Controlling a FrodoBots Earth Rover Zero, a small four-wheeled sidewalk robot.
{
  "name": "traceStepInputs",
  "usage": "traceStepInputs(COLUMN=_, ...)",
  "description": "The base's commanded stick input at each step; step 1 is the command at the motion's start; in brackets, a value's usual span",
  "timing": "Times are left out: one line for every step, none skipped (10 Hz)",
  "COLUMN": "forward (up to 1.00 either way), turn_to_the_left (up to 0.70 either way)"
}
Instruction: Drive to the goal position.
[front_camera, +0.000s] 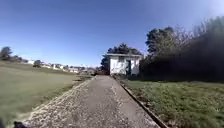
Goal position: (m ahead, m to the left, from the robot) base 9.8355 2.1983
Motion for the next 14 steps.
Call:
traceStepInputs(forward=0.5, turn_to_the_left=0.0)
traceStepInputs(forward=0.5, turn_to_the_left=0.0)
traceStepInputs(forward=0.5, turn_to_the_left=0.07)
traceStepInputs(forward=0.5, turn_to_the_left=0.24)
traceStepInputs(forward=0.5, turn_to_the_left=0.27)
traceStepInputs(forward=0.5, turn_to_the_left=0.0)
traceStepInputs(forward=0.5, turn_to_the_left=0.0)
traceStepInputs(forward=0.5, turn_to_the_left=0.0)
traceStepInputs(forward=0.5, turn_to_the_left=0.0)
traceStepInputs(forward=0.5, turn_to_the_left=0.0)
traceStepInputs(forward=0.5, turn_to_the_left=0.0)
traceStepInputs(forward=0.5, turn_to_the_left=0.0)
traceStepInputs(forward=0.5, turn_to_the_left=0.0)
traceStepInputs(forward=0.5, turn_to_the_left=0.0)
